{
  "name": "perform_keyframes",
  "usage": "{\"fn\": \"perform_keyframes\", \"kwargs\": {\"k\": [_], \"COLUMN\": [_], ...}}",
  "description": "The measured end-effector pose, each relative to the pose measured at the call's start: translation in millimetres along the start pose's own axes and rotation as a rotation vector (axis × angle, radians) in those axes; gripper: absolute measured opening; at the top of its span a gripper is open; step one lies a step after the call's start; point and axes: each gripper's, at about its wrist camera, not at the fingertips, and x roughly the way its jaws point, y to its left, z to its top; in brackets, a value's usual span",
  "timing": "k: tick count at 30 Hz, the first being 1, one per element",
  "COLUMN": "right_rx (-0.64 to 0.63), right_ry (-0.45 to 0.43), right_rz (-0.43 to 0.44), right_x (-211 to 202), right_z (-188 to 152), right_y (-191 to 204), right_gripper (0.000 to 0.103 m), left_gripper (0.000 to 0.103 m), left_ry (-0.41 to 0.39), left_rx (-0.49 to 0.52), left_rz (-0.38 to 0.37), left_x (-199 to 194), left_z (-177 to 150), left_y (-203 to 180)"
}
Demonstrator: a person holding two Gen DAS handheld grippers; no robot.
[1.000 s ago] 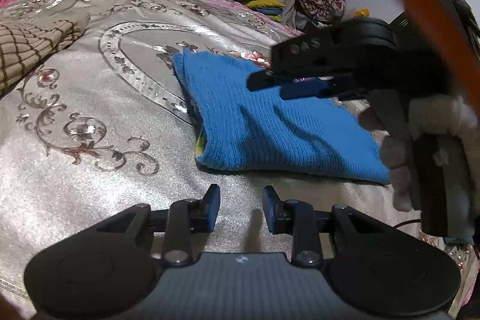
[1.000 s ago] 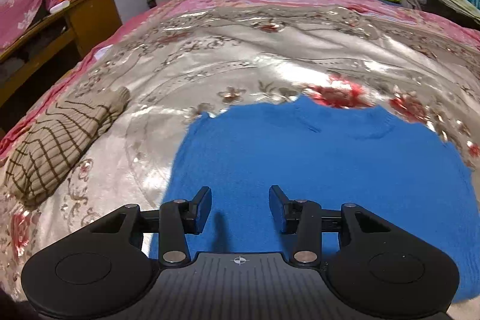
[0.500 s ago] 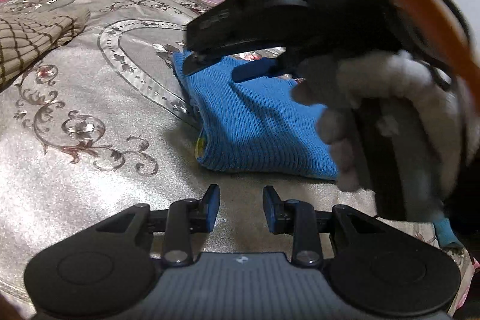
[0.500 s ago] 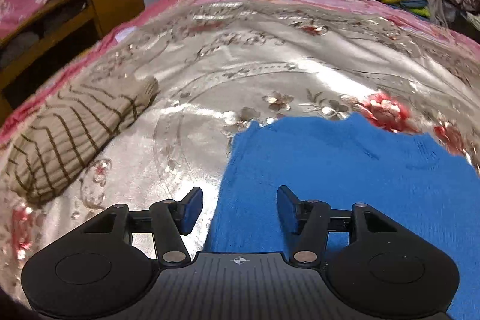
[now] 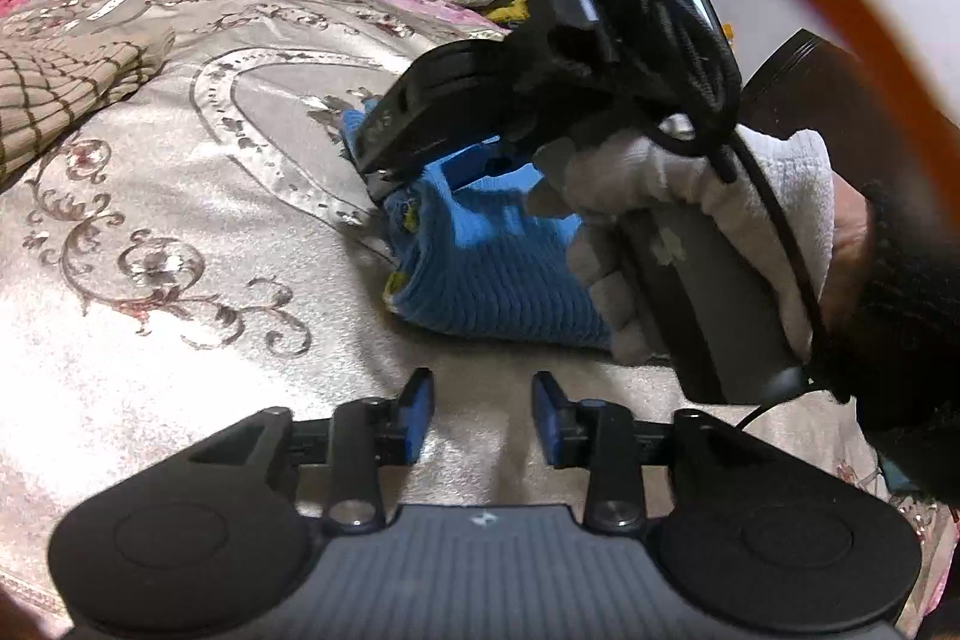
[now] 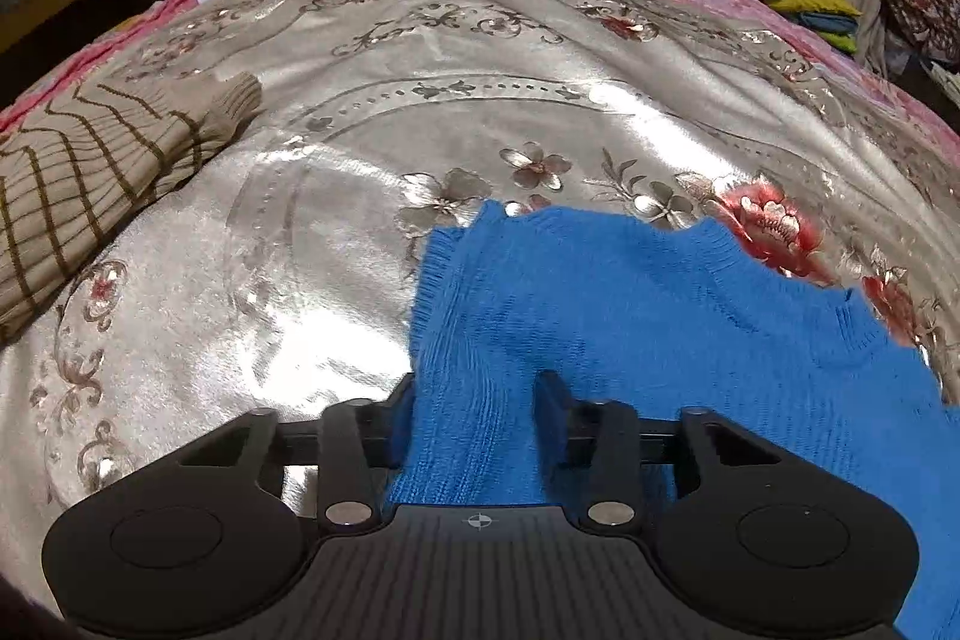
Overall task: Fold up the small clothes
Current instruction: 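Grasp the sweater edge with the right gripper and lift it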
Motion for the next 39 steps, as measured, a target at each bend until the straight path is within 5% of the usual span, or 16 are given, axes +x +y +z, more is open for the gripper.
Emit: {"fn": "perform_keyframes", "kwargs": {"k": [3, 10, 18, 24, 28, 31, 39], "right_rx": [0.05, 0.123, 0.208, 0.215, 0.226, 0.239, 0.032], "right_ry": [0.0, -0.05, -0.091, -0.068, -0.033, -0.001, 0.039], "right_rz": [0.044, 0.151, 0.219, 0.294, 0.312, 0.319, 0.146], "right_x": [-7, -37, -64, -64, -49, -34, -6], "right_z": [2, 4, 4, -7, -6, -3, 12], "right_y": [-16, -49, -93, -104, -90, -74, -10], "right_gripper": [0.014, 0.011, 0.006, 0.017, 0.039, 0.04, 0.047], "left_gripper": [0.05, 0.064, 0.065, 0.065, 0.065, 0.065, 0.063], "left_ry": [-0.02, -0.101, -0.183, -0.201, -0.172, -0.193, -0.191], "left_rx": [0.028, -0.047, -0.027, -0.056, -0.172, -0.177, -0.172], "left_rz": [0.005, 0.08, 0.169, 0.21, 0.221, 0.19, 0.173], "left_x": [-2, 8, 38, 25, 16, 9, 8], "left_z": [-3, 0, 27, 16, 1, -7, -9], "left_y": [-8, -19, -52, -52, -27, -23, -20]}}
